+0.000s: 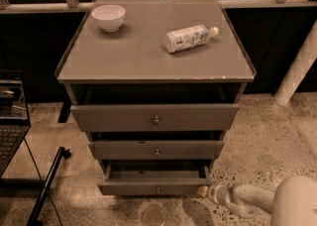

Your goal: Close bottom drawer

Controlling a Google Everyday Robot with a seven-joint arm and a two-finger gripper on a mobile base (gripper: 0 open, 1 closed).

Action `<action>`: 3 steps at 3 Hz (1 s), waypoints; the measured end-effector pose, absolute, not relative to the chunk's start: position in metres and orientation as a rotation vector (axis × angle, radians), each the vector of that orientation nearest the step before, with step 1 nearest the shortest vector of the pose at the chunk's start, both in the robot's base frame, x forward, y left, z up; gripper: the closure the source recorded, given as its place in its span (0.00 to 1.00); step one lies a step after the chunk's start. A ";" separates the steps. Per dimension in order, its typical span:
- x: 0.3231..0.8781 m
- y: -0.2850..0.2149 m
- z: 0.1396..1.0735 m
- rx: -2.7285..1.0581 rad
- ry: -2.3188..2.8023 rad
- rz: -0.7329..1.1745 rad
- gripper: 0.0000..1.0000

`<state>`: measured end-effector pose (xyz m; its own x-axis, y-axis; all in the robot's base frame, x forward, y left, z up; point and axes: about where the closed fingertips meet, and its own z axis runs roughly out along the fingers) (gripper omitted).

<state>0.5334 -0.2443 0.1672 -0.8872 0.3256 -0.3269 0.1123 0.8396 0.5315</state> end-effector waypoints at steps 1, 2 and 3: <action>0.554 -0.248 0.174 0.333 2.563 0.699 1.00; 0.579 -0.254 0.183 0.332 2.501 0.656 1.00; 0.609 -0.252 0.198 0.312 2.433 0.622 1.00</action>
Offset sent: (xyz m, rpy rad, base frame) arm 0.2164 -0.0421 0.0992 -0.1104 -0.4451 -0.2219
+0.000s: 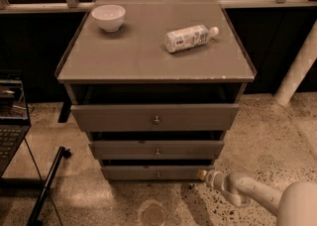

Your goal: Close bottom drawer

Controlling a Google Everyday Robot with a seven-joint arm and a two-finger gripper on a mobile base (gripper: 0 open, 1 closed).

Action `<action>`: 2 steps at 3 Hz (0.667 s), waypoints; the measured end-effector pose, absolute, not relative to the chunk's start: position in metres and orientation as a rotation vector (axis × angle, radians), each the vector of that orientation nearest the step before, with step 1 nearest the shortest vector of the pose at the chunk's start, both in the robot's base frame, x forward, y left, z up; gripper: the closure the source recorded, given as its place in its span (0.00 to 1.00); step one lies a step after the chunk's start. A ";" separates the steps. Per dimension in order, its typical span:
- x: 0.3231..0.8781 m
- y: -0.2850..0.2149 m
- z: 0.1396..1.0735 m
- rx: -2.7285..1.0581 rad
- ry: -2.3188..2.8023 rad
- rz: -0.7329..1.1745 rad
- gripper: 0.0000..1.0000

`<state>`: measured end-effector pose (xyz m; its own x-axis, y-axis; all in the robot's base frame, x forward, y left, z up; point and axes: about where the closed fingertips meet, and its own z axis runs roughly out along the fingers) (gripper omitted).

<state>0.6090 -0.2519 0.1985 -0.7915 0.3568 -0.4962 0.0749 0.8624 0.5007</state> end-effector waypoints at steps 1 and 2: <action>0.609 -0.252 0.198 0.312 2.433 0.622 1.00; 0.582 -0.261 0.196 0.306 2.464 0.653 1.00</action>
Offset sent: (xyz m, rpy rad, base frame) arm -0.0903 -0.0363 -0.0055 0.0563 0.1006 0.0667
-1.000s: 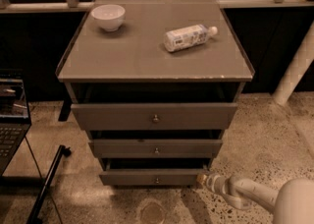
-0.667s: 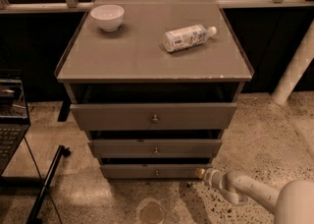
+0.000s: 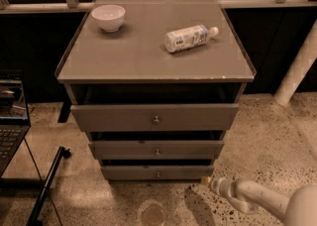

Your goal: Close bottom drawer

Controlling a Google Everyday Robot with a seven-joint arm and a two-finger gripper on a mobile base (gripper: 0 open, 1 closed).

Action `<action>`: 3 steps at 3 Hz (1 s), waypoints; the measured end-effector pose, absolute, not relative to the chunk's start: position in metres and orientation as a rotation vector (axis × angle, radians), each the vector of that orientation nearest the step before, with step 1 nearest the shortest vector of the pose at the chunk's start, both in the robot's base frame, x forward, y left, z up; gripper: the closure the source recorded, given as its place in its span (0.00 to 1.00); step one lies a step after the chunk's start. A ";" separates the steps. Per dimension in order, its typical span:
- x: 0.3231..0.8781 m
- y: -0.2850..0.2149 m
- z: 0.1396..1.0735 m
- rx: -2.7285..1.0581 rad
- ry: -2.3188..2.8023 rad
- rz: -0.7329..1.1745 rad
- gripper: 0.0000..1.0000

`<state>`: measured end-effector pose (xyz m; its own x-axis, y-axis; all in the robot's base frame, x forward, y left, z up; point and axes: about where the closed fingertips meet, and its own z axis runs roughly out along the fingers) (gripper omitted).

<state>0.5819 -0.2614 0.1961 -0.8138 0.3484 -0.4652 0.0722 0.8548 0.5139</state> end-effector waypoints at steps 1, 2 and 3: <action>0.533 -0.281 0.202 0.335 2.477 0.678 1.00; 0.524 -0.286 0.200 0.355 2.479 0.679 0.82; 0.524 -0.286 0.200 0.355 2.479 0.679 0.59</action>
Offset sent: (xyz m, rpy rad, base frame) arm -0.0390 -0.0153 0.0051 0.0177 0.0187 -0.0040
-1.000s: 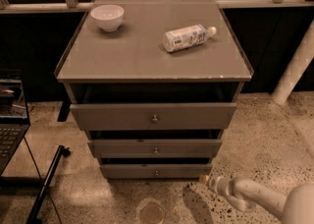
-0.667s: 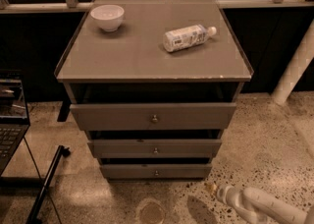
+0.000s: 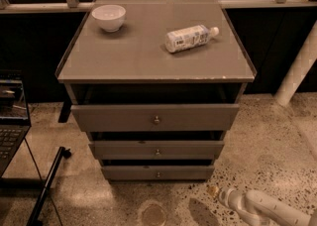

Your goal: Close bottom drawer

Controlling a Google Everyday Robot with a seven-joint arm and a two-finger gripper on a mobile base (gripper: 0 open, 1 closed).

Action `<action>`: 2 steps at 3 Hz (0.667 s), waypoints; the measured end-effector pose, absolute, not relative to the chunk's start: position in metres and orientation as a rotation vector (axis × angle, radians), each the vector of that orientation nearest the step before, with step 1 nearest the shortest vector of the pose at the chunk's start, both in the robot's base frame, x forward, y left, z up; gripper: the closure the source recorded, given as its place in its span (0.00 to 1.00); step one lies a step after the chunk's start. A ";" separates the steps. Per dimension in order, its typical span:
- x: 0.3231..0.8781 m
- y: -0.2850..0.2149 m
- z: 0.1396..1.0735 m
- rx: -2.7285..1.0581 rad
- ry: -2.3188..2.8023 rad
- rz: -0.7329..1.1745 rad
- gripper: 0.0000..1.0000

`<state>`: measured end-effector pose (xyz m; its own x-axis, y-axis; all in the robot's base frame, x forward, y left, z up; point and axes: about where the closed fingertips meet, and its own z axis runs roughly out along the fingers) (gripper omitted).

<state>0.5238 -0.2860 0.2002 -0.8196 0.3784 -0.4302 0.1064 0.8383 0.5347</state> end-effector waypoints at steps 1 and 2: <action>0.524 -0.286 0.200 0.355 2.479 0.679 0.35; 0.524 -0.286 0.200 0.355 2.479 0.679 0.13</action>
Offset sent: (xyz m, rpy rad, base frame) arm 0.0000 0.0000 0.0000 0.0000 0.0000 0.0000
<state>0.5239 -0.2859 0.2001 -0.8196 0.3784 -0.4302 0.1063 0.8383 0.5348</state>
